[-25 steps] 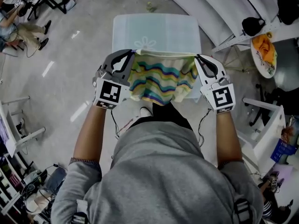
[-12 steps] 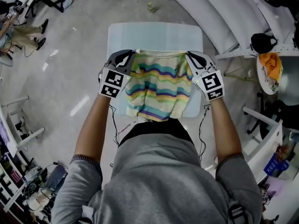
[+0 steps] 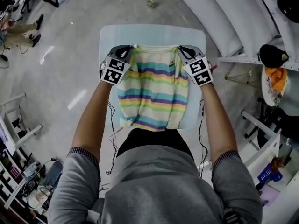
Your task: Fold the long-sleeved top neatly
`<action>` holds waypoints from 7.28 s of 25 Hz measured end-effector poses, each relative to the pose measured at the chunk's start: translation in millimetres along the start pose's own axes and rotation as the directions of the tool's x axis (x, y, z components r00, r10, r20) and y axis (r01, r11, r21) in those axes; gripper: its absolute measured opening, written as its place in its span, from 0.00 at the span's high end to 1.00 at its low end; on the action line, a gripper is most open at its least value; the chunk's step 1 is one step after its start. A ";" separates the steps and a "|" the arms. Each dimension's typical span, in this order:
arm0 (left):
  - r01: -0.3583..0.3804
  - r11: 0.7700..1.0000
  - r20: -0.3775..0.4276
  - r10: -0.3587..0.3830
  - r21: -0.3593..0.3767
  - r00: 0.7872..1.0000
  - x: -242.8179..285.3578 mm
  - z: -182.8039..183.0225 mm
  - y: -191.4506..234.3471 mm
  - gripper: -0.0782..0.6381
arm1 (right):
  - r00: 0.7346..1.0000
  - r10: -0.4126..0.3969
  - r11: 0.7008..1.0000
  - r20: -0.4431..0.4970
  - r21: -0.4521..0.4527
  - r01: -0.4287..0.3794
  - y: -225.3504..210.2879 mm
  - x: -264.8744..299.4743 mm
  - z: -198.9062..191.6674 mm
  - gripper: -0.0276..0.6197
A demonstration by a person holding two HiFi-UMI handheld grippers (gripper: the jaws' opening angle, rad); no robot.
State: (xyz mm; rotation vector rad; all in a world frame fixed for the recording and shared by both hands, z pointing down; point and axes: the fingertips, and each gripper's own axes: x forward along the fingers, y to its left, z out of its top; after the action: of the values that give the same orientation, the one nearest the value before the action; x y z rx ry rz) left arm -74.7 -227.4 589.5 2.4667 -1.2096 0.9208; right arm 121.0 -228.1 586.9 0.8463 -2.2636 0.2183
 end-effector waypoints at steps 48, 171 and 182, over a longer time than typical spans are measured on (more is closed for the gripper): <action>-0.059 0.989 -0.307 0.015 -0.134 0.952 5.8 -164.8 21.6 0.85 | 0.931 -0.054 0.877 -0.361 0.429 0.217 13.7 24.1 -192.7 0.94; -0.087 0.876 -0.420 -0.138 -0.474 0.897 -219.2 -358.9 -208.0 0.77 | 0.890 0.033 0.789 -0.455 0.558 0.256 274.0 -194.8 -354.4 0.89; -0.157 0.895 -0.320 0.016 -0.418 0.947 -221.4 -283.9 -141.2 0.60 | 0.948 -0.007 0.835 -0.317 0.520 0.180 243.3 -174.4 -258.5 0.56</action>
State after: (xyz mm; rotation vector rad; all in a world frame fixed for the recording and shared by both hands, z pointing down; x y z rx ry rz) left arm -189.0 131.8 676.0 1.8491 -1.2598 0.8960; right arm 206.1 146.2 682.0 1.1213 -1.8746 0.9201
